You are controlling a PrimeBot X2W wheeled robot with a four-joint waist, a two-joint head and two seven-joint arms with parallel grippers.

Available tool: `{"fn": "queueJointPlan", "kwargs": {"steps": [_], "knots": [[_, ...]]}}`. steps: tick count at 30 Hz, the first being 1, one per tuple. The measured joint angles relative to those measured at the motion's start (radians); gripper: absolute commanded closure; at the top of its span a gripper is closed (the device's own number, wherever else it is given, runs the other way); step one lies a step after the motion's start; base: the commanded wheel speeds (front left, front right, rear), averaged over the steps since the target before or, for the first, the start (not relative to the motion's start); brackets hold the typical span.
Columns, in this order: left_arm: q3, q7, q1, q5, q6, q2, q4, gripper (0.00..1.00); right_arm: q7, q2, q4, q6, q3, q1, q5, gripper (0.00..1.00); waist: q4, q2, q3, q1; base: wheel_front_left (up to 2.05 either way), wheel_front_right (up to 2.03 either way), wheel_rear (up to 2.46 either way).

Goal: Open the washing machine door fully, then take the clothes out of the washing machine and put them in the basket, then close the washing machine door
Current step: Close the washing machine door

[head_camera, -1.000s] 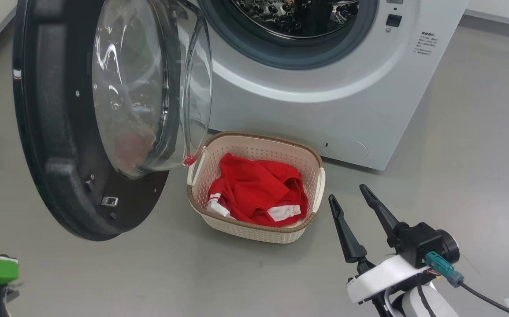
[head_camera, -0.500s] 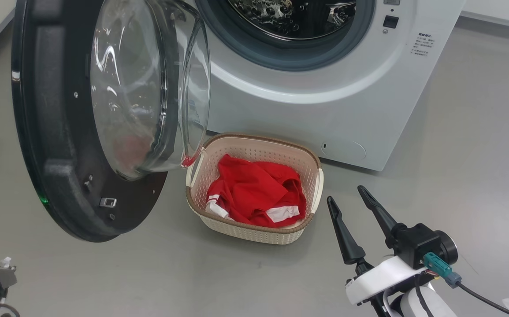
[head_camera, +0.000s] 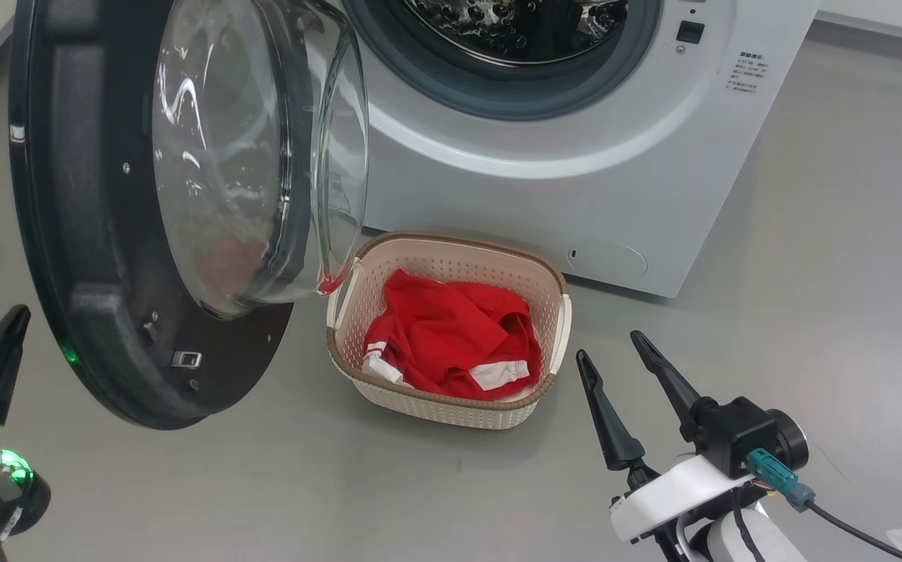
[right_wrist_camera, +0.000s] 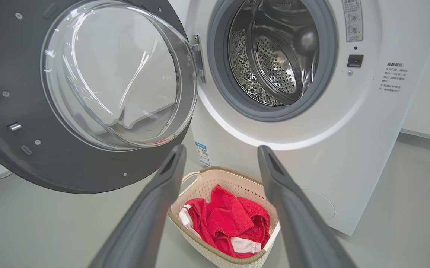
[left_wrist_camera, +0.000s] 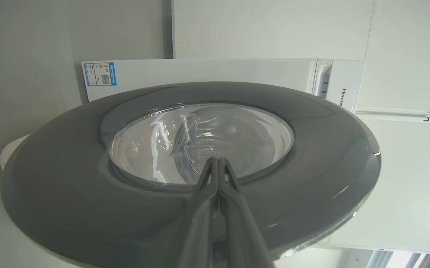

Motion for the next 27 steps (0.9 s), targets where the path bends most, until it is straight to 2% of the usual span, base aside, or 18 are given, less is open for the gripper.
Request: {"fn": "queueJointPlan", "kwargs": {"steps": [3,11,27], "knots": [[-0.005,0.061,0.0,-0.011,0.003,0.027,-0.02,1.0,0.0,0.0,0.001,0.0,0.0,0.0,0.0,0.0,-0.002,0.0,0.003,0.0,0.0,0.0,0.0],[-0.048,0.169,0.007,-0.051,0.011,0.035,-0.058,1.0,0.0,0.0,0.002,0.0,0.0,0.0,0.0,0.0,-0.008,0.0,0.005,0.0,0.0,0.0,0.0],[-0.076,0.227,0.069,-0.089,0.021,0.024,-0.117,1.0,0.0,0.001,0.019,0.0,0.027,-0.003,0.0,0.0,-0.057,0.0,-0.004,0.0,0.0,0.0,0.0]]}}
